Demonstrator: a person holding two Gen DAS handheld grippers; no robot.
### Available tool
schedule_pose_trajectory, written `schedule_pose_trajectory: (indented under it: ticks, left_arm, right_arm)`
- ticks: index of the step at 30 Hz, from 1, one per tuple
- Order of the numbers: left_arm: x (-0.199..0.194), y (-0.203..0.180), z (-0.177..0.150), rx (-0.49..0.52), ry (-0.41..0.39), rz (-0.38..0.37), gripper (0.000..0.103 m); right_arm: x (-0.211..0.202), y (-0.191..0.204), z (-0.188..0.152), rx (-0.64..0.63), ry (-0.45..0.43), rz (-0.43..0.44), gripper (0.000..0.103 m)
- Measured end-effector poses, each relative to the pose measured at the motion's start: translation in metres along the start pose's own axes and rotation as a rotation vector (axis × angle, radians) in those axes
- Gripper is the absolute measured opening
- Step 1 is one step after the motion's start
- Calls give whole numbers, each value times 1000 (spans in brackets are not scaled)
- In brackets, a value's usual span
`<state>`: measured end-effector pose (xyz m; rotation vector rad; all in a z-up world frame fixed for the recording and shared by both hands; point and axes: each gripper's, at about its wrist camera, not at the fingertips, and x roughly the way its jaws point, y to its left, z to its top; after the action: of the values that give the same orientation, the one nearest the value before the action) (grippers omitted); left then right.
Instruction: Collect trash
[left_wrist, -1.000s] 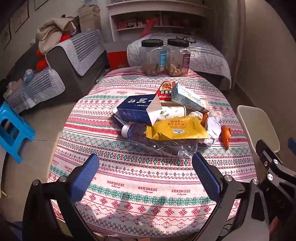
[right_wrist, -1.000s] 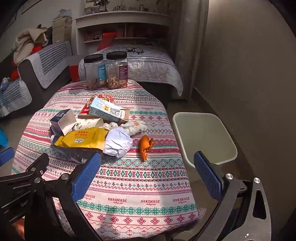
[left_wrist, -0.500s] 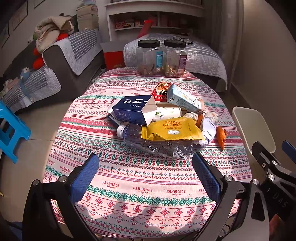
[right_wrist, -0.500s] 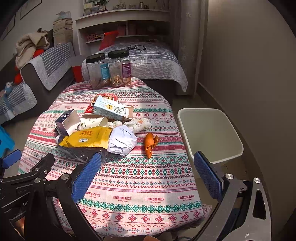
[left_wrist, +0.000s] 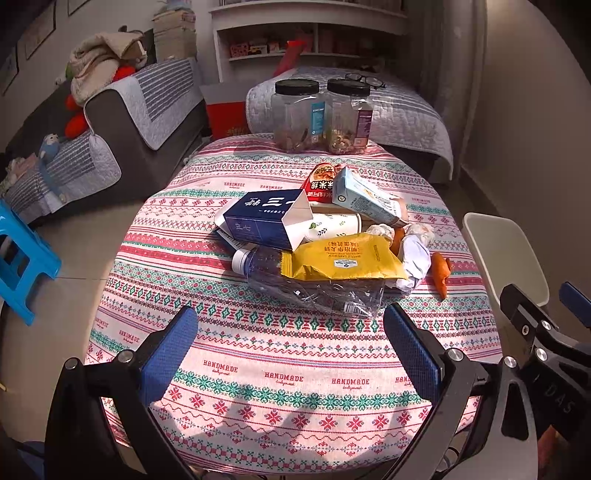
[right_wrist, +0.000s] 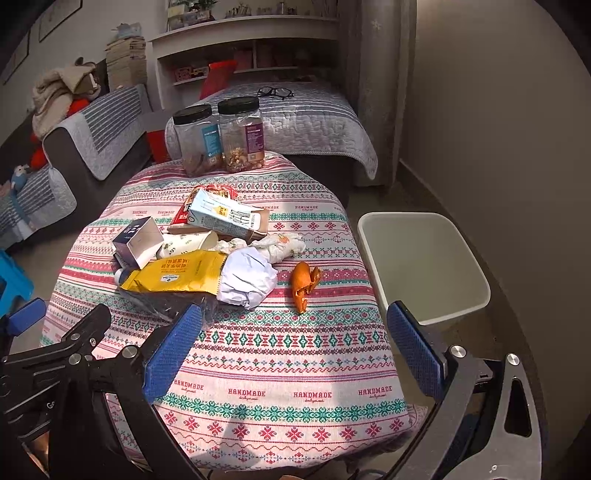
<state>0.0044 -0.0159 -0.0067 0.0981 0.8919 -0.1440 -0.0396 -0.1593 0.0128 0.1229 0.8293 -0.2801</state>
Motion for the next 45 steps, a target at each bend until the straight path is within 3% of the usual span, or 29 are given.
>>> schedule_pose_trajectory:
  ticks: [45]
  left_arm:
    - [4,-3,0,-10,1,-22,97]
  right_arm:
    - [1,0,0,0,10,0,96]
